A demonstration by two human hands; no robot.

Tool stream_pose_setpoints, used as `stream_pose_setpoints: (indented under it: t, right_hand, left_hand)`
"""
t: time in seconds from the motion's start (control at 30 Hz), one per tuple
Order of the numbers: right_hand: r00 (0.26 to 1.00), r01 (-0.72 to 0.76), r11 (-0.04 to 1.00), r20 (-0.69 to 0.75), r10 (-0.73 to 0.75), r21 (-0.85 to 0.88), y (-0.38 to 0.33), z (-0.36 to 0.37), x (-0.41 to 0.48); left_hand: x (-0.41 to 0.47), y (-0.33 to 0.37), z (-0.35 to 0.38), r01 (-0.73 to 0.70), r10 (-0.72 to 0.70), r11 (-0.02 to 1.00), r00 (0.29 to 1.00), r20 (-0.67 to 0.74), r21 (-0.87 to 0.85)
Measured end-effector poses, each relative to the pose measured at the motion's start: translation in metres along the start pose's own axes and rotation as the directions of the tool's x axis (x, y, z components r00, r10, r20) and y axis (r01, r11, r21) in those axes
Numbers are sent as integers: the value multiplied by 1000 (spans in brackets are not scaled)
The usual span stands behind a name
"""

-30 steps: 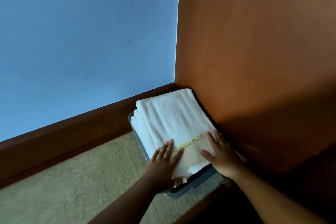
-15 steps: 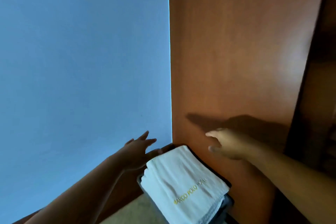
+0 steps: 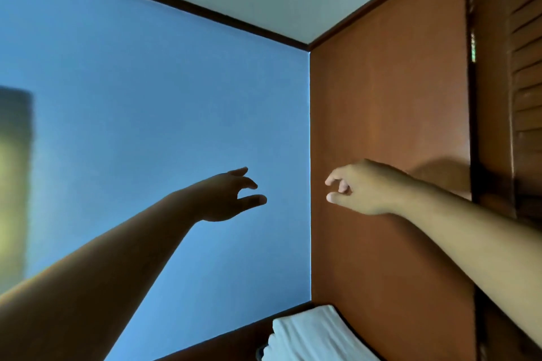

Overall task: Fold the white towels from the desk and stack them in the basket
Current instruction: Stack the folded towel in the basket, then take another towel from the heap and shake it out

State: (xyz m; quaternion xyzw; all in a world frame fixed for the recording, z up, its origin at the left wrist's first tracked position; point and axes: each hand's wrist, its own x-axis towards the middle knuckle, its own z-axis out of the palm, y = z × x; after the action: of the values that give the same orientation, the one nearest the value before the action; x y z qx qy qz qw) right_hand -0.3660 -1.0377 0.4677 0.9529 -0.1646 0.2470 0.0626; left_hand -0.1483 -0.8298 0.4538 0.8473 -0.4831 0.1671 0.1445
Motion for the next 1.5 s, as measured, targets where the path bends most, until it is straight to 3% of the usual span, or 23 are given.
stream_pose_setpoints:
  t: [0.3, 0.53, 0.67, 0.8, 0.97, 1.13, 1.33, 1.5]
  right_hand:
    - [987, 146, 987, -71, -142, 69, -34, -43, -63]
    - [981, 195, 968, -28, -193, 157, -48, -56, -126]
    - [974, 225, 936, -26, -227, 269, -84, -58, -148]
    - [946, 306, 922, 34, -322, 236, -133, -55, -168]
    - [900, 427, 885, 9, -436, 188, -218, -73, -177]
    - [851, 519, 785, -112, -514, 339, -341, -94, -186]
    - [732, 646, 618, -135, -668, 448, -518, -73, -230]
    - [647, 652, 508, -62, -760, 563, -637, -30, -273]
  left_hand:
    - [-124, 38, -56, 142, -145, 986, 989, 32, 87]
    - [-230, 72, -54, 246, -259, 962, 960, 107, 120]
    - [-290, 75, -75, 299, -330, 935, 930, 159, 193]
    - [-344, 60, -103, 347, -399, 893, 904, 151, 286]
    - [-420, 21, -145, 404, -465, 847, 878, 115, 345]
    - [-522, -16, -186, 457, -511, 816, 857, 71, 352]
    - [-683, -70, -226, 608, -644, 747, 763, 64, 267]
    - [-785, -116, -223, 726, -744, 666, 662, 90, 170]
